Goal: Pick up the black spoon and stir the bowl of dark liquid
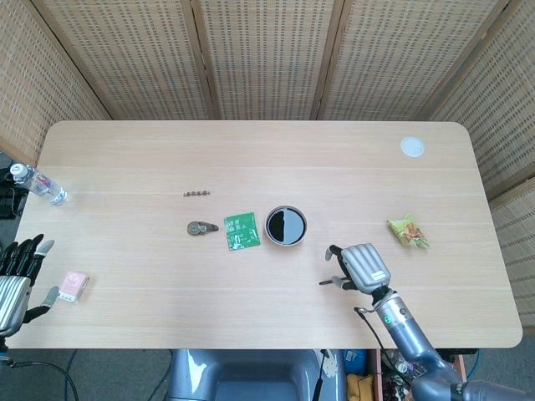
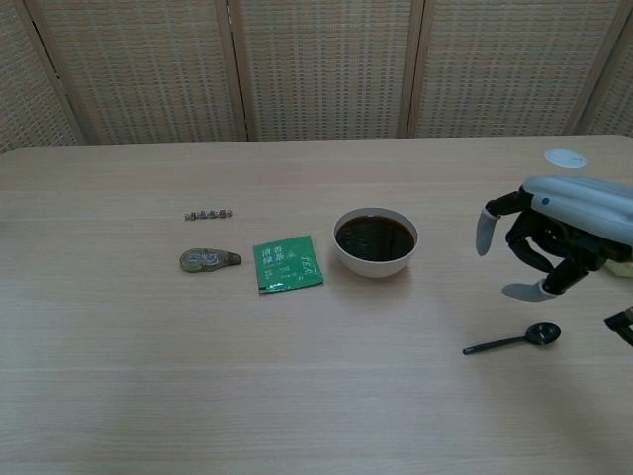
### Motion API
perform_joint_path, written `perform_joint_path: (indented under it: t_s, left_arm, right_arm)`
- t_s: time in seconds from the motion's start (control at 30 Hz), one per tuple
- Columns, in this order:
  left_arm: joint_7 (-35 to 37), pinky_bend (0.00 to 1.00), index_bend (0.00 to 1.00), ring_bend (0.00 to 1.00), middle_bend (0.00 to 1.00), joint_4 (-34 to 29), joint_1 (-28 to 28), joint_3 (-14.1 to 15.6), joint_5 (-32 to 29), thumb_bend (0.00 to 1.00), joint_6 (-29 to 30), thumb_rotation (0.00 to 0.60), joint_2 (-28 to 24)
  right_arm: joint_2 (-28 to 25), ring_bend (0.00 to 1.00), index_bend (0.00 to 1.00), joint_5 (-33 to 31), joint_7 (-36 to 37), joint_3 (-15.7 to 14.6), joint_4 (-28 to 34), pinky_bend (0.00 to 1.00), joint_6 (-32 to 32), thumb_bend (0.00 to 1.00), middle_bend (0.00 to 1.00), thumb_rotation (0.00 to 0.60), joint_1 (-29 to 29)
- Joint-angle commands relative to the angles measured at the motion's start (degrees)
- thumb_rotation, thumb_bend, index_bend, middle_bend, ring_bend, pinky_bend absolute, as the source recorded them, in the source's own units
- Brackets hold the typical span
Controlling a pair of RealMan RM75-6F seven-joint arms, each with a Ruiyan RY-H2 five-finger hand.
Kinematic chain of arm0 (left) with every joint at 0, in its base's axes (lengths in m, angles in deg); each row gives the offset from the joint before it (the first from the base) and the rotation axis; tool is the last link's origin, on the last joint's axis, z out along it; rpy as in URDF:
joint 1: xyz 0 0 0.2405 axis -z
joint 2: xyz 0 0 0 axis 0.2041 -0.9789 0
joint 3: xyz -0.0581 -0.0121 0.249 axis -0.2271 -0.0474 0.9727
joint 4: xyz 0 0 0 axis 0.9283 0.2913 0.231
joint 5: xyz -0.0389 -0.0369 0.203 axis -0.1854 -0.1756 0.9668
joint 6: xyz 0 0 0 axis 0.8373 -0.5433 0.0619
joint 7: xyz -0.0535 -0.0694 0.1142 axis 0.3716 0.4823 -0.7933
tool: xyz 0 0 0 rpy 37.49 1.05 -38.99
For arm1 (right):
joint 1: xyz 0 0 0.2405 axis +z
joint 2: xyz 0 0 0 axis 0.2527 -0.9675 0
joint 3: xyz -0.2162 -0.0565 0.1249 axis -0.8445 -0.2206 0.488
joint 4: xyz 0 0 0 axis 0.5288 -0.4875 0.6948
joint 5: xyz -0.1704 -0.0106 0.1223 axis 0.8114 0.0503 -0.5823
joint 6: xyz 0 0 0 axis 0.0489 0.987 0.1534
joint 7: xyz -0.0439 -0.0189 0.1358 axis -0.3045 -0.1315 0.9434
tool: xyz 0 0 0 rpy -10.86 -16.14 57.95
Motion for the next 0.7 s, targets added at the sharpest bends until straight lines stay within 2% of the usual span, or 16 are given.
perform_joint_path:
  t_s: [0.03, 0.33, 0.7]
  left_arm:
    - [0.1, 0.0, 0.0, 0.0, 0.0, 0.02, 0.02, 0.12, 0.02, 0.39, -0.14, 0.6, 0.1]
    - [0.65, 0.0, 0.0, 0.0, 0.0, 0.68, -0.32, 0.28, -0.59, 0.39, -0.25, 0.6, 0.11]
    - [1.14, 0.0, 0.0, 0.0, 0.0, 1.33, -0.25, 0.42, -0.56, 0.39, -0.51, 0.6, 0.43]
  right_arm:
    - [2.25, 0.89, 0.49, -1.94, -1.08, 0.04, -2.59, 1.0, -2.39, 0.44, 0.89, 0.6, 1.7]
    - [6.54, 0.89, 0.53, -4.18, -2.35, -0.87, -7.83, 1.0, -4.86, 0.47, 0.89, 0.6, 3.8]
    - [9.33, 0.89, 0.54, -5.54, -3.24, -2.88, -12.92, 1.0, -5.57, 0.48, 0.9, 0.6, 3.91]
